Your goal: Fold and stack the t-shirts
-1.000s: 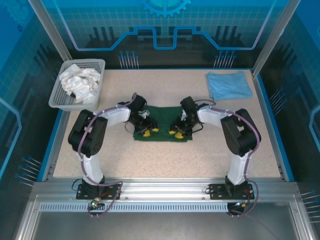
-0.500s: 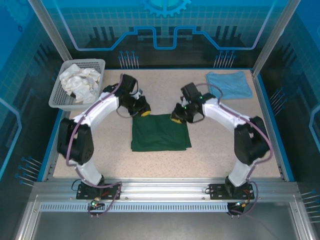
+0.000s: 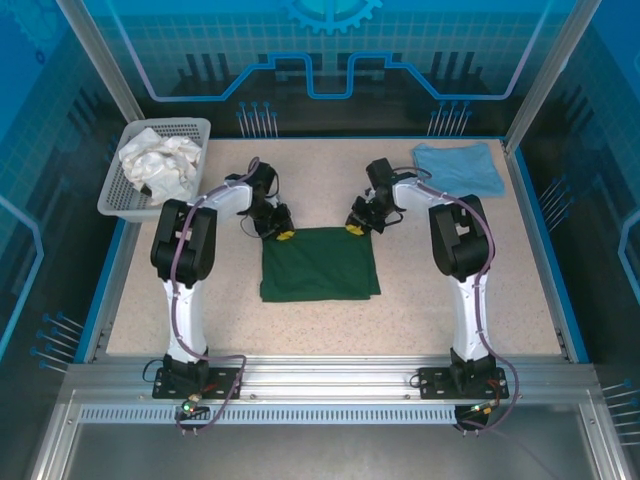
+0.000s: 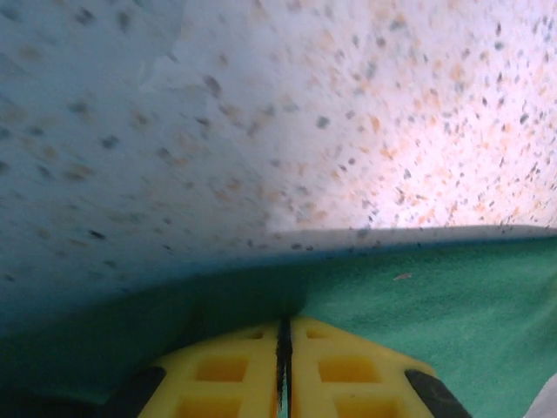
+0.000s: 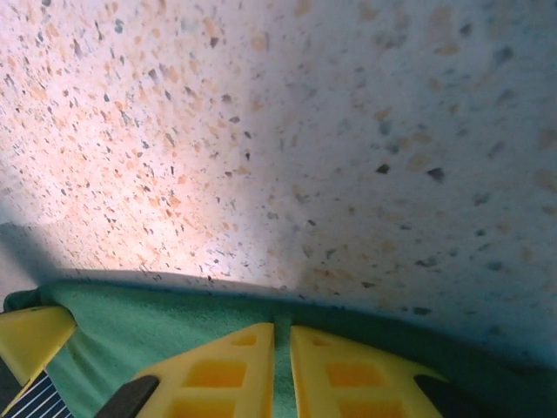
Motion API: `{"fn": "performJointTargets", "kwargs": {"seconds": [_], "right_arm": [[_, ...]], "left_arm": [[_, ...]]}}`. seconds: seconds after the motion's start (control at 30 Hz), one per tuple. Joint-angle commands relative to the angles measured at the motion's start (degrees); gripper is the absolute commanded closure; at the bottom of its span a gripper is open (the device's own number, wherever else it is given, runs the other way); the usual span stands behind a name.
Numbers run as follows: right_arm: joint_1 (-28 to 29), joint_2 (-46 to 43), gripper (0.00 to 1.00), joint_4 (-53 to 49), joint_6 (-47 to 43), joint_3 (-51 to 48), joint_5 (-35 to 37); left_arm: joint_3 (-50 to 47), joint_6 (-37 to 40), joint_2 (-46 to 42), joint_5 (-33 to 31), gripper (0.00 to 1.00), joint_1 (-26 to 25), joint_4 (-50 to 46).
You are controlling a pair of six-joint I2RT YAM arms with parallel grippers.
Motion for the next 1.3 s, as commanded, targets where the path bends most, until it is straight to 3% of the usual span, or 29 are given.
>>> {"fn": "performJointTargets", "kwargs": {"seconds": [0.0,0.1,0.23,0.33,0.4,0.5,0.57,0.8,1.0,1.07,1.27], "right_arm": [[-1.99,-1.39,0.82,-2.96,-2.32,-3.42,0.89],[-2.1,-4.7,0.73,-1.95,-2.58,-4.39,-0.98],[-0.29,-12.25,0.61,-0.53,-3.45,-5.2,-1.88],[1.77,-18.61,0.56,0.05,-5.52,-7.82,-2.28],[3.32,-20.94,0.59,0.53,-6.33,-10.75,-5.55],[5.85,-21.87,0.68,0.96,-6.61,-16.12,-10.03],[8.42,-22.76,0.71,2.0,-5.4,-21.24,-10.18],[18.02,-24.74,0.72,5.06,4.66,-34.79,-2.46],[17.17,-29.42,0.68,-2.8,2.87,-41.45,7.58],[16.03,-30.11,0.68,-5.51,0.39,-41.51,9.38],[14.72,-37.39,0.61,-2.58,-2.54,-38.77,5.03]], "left_arm": [[1.32,1.08,0.79,-7.32,0.81,3.55,-4.57],[2.68,-0.53,-3.34,-6.48,0.51,3.65,-5.04],[6.17,-3.66,-10.45,-6.66,0.31,1.38,-8.55],[3.88,-6.76,-16.95,-8.44,0.32,-3.55,-8.76],[-1.91,-9.79,-20.55,-6.88,0.44,-7.9,-5.85],[-13.87,-15.06,-24.19,0.13,0.71,-12.36,3.53],[-21.26,-17.93,-25.64,2.79,0.78,-13.38,8.63],[-36.31,-12.66,-27.01,2.19,0.77,-11.71,10.28],[-45.52,-11.73,-32.73,0.97,0.75,-5.36,12.15],[-46.97,-11.77,-34.86,0.33,0.69,-3.55,11.52],[-43.44,-7.71,-40.23,7.52,0.55,-2.34,9.79]]}}
